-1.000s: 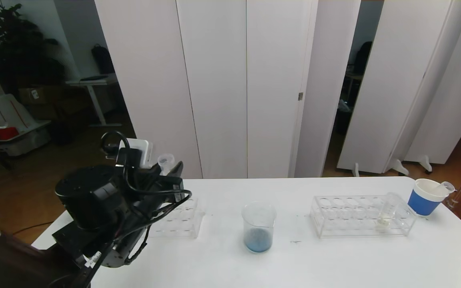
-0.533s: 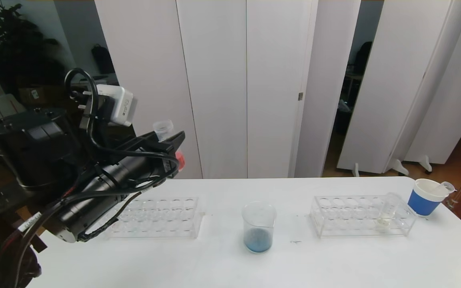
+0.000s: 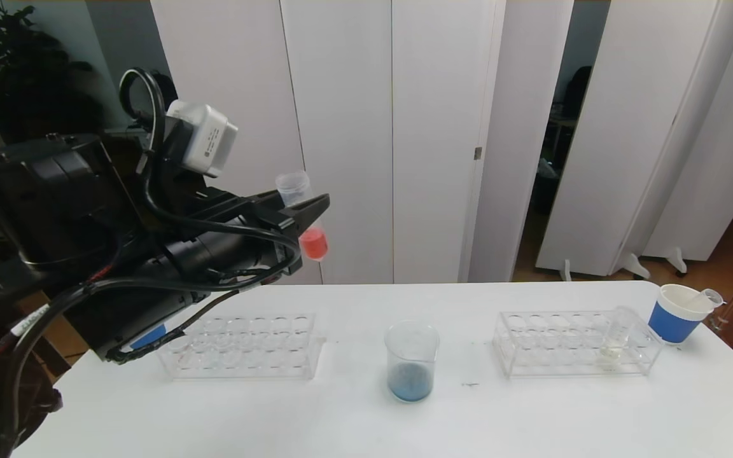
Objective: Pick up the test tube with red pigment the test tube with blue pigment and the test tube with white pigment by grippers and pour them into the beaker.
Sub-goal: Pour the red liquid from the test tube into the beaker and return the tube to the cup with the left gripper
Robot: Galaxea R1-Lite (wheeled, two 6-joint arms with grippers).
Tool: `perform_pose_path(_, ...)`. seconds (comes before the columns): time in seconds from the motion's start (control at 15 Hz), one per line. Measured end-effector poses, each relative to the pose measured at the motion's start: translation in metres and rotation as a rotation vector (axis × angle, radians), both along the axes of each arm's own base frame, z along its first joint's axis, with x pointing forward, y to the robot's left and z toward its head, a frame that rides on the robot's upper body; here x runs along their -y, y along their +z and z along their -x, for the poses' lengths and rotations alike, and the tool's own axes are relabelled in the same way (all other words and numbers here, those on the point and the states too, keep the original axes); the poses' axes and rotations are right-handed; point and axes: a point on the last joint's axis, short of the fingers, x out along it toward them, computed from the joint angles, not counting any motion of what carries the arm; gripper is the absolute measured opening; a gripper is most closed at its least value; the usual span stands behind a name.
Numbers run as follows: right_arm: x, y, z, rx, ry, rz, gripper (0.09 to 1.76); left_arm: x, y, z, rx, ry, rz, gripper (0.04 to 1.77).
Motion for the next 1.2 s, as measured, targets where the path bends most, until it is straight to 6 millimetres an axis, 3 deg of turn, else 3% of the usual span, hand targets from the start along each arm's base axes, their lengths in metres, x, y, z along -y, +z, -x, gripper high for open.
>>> perform_pose_path(0.2,0.000,0.000,0.000,0.000,0.000,0.000,1.75,0.008,-0.016,-0.010,-0.019,-0.061,-0.027,0.59)
perform_pose_path(0.8,0.000,0.000,0.000,0.000,-0.001,0.000,1.75,0.033,-0.062,-0.042,0.147,-0.245,-0.209,0.59)
perform_pose_path(1.2,0.000,0.000,0.000,0.000,0.000,0.000,1.75,0.036,-0.082,-0.054,0.248,-0.358,-0.324,0.59)
